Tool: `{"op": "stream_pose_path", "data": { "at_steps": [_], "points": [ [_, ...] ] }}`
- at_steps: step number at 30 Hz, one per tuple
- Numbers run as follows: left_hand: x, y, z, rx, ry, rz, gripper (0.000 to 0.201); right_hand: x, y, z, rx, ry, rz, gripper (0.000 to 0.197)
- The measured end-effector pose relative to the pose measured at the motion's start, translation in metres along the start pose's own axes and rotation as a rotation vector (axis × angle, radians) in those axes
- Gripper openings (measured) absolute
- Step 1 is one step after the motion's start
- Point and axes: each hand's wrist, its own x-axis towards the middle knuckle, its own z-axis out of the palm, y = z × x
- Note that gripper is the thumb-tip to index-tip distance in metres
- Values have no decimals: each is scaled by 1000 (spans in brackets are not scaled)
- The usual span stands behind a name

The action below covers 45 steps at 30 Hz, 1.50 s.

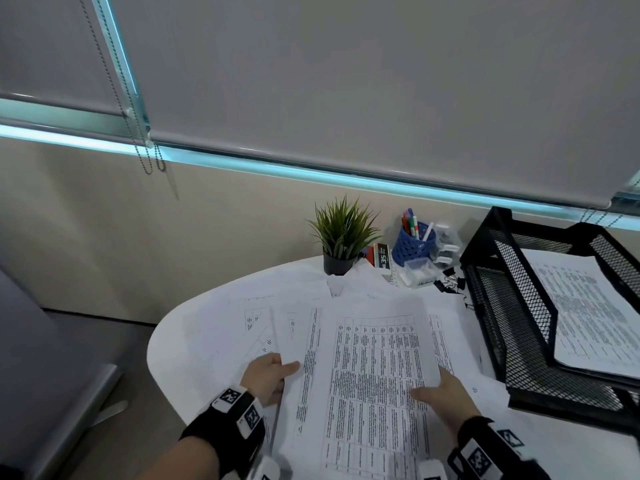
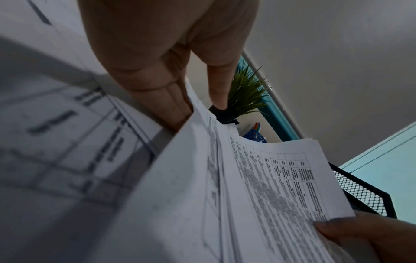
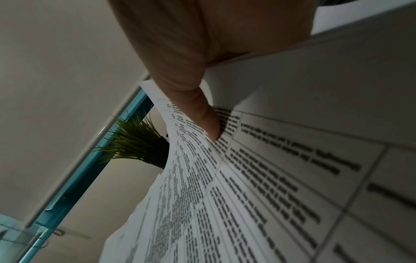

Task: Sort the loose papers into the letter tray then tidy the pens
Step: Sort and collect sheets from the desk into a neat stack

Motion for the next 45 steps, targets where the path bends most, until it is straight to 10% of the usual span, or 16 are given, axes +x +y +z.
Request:
{"op": "stream_pose_path", "data": {
  "at_steps": [1,6,10,14,16,22,25,27,31,37,45],
  "points": [
    [-1,0,4,-17,-59,1,11,1,0,-1,-3,-15,14,28],
    [32,-26,9,123,-66,-27,102,5,-3,9,10,-63,52,25],
    [5,-10,26,331,0,-10,35,12,0,15,11,-37,45,21],
    [5,-8,27,328,59,56,24,21,10,9,-57,65,26,8],
    [5,-10,20,288,72,64,27,28,17,-3,-265,198,68,4],
    [12,-7,-8,297,75,39,26,40,28,-22,-424,307,192,72],
    [12,-4,-15,304,98,36,61,43,26,-21,-460,306,230,89],
    [9,-2,-18,330,108,2,58,45,27,-21,-396,283,249,83],
    [3,4,-25,294,147,-16,73,45,27,-26,-65,198,127,12],
    [4,10,-35,303,221,-51,59,44,7,-52,-59,331,31,43],
    [3,15,-34,305,246,-23,77,25,-46,-102,-184,448,-139,23]
  ]
}}
